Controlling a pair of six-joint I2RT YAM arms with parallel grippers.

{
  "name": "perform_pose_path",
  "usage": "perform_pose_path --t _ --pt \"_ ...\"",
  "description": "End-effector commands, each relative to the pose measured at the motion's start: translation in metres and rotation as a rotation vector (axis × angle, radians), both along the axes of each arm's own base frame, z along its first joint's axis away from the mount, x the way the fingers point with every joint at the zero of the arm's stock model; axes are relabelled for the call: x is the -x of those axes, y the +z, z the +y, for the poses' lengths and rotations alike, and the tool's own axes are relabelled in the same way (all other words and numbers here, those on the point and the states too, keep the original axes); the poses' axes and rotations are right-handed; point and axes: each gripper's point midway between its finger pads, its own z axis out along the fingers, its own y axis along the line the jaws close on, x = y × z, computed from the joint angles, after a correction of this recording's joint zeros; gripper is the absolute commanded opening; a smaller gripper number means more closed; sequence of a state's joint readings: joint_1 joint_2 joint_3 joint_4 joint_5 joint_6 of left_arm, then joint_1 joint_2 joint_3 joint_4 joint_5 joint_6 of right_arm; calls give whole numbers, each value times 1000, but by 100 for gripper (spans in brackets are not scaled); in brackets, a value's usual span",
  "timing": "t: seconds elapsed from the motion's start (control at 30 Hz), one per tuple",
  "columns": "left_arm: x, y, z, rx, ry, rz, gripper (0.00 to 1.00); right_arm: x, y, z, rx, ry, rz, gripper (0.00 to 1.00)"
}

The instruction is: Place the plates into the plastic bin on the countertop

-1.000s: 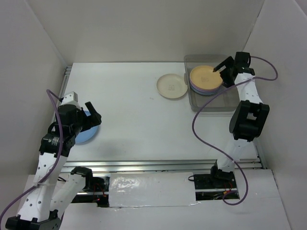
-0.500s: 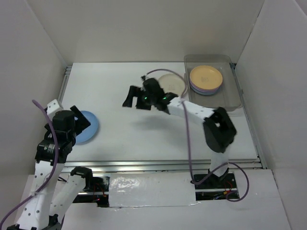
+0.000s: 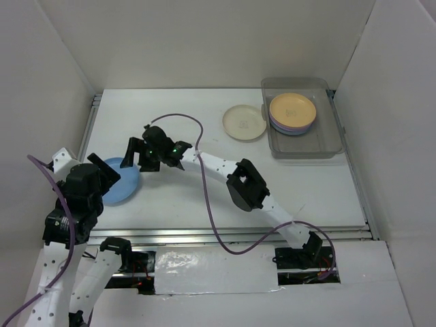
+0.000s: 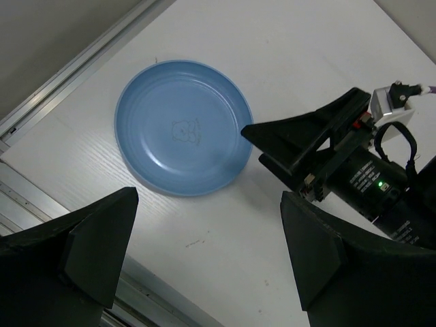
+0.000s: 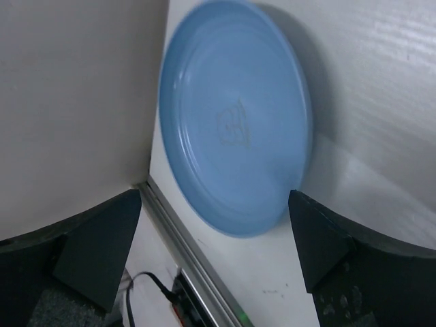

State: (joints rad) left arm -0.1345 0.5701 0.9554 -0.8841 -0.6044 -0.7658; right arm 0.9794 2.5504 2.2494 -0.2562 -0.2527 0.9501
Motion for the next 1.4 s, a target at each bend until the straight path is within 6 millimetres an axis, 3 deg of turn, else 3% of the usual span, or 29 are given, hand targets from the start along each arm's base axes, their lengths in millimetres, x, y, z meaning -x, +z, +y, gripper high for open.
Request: perform_pose_path --t 0.0,0.07,0.2,0.37,0.6,0.8,0.9,0.93,1.0,1.13,1.2,1.3,1.37 --pt "-3 13 0 -1 -5 -46 99 -16 -9 -3 50 -74 55 95" --pt "-3 13 -2 2 -14 -53 99 -15 -30 -9 94 -100 75 93" --pt "-2 16 -4 5 -31 -71 99 -16 -37 -15 125 -119 76 89" --pt "-3 17 -6 6 -51 -80 99 -9 -41 -9 135 -94 82 83" --pt "-7 14 -10 5 -70 -57 99 -8 -41 -12 161 -75 98 65" --pt "-6 18 -11 6 -86 -81 99 -6 -58 -21 203 -53 134 51" --pt "-5 21 -11 7 -88 -99 99 -2 -63 -24 208 -33 151 57" --pt "-7 19 -11 1 -89 -95 99 3 -56 -22 167 -2 138 64" --pt "-11 14 -12 -3 -90 -63 99 10 -38 -18 67 38 118 67" --pt "-19 3 -14 -7 -100 16 99 -14 -1 -20 71 -39 26 70" --pt "-21 1 -16 -7 -110 30 99 -24 4 -21 92 -69 15 70" --pt "-21 2 -15 -5 -106 17 99 -33 -10 -27 117 -84 40 68" --pt "-20 4 -16 -4 -107 2 99 -24 -16 -26 101 -35 72 68"
